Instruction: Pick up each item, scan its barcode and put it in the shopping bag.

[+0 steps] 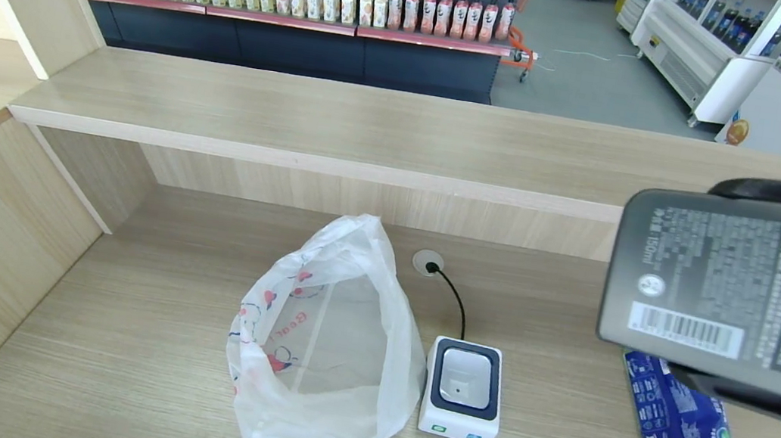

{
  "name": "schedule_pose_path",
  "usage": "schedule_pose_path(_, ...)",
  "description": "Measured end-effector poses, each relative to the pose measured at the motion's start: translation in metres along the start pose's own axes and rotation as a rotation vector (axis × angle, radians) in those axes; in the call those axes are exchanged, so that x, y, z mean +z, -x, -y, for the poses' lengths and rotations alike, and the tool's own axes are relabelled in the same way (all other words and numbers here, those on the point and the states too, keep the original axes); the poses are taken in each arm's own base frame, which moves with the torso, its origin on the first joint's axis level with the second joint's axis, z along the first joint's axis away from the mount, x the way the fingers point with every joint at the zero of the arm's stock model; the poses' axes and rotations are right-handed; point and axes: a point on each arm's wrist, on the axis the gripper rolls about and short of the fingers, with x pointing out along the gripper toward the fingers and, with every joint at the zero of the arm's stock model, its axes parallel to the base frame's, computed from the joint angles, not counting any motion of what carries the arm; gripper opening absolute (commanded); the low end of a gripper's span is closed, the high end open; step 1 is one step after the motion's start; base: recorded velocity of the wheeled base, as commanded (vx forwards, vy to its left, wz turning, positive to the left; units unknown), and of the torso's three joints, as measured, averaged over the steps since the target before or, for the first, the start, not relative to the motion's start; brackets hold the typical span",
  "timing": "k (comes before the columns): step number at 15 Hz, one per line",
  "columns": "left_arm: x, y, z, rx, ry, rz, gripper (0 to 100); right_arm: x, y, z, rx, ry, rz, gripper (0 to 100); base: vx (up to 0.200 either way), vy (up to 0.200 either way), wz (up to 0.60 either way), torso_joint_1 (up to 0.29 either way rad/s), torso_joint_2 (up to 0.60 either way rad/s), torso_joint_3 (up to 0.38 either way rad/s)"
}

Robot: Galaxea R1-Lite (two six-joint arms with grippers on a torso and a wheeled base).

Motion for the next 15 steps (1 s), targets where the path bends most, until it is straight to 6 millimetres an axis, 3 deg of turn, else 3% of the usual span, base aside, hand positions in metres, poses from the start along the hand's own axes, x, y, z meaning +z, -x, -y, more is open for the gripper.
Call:
schedule_pose_path(5, 0.000, 0.000, 0.000, 0.000, 0.000, 0.000, 100, -0.025, -0.047, -0.004, 0.077, 0.018, 0.153, 0, 0.000, 0.000, 0.00, 0.000, 0.00, 0.000)
schedule_pose_path(8, 0.000, 0.000, 0.000, 0.000, 0.000, 0.000, 100, -0.037, -0.066, -0.004, 0.093, 0.031, 0.194, 0, 0.000, 0.000, 0.00, 0.000, 0.00, 0.000)
schedule_pose_path(15, 0.000, 0.000, 0.000, 0.000, 0.000, 0.000, 100, -0.054, -0.082, 0.010, 0.052, -0.015, 0.126, 0, 0.000, 0.000, 0.00, 0.000, 0.00, 0.000)
